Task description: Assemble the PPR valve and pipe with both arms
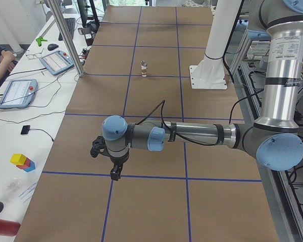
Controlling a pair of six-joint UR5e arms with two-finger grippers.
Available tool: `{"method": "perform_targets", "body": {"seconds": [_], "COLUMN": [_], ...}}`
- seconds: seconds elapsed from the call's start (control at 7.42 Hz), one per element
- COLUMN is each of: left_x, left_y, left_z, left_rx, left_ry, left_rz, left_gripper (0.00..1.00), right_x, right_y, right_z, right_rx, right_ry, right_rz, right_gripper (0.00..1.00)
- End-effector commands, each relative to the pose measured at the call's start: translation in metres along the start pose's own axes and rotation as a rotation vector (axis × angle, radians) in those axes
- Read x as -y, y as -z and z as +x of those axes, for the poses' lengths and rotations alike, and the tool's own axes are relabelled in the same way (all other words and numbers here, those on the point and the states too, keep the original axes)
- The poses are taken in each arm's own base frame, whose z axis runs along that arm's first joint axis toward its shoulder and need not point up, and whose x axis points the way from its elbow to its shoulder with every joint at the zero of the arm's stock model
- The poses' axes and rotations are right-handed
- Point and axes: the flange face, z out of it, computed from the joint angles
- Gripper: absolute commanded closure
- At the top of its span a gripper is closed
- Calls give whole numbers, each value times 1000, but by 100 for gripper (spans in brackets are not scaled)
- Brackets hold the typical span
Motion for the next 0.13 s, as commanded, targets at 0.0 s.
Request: {"method": "perform_targets", "body": {"seconds": [0.0], "left_x": [0], "left_y": [0], "left_z": [0], "left_rx": [0], "left_ry": [1], "left_rz": [-1], "left_gripper": [0], "right_x": [0], "right_y": [0], "right_z": [-1], "right_rx": [1], "right_ry": [1], "right_rz": [1], "right_gripper": [0]}}
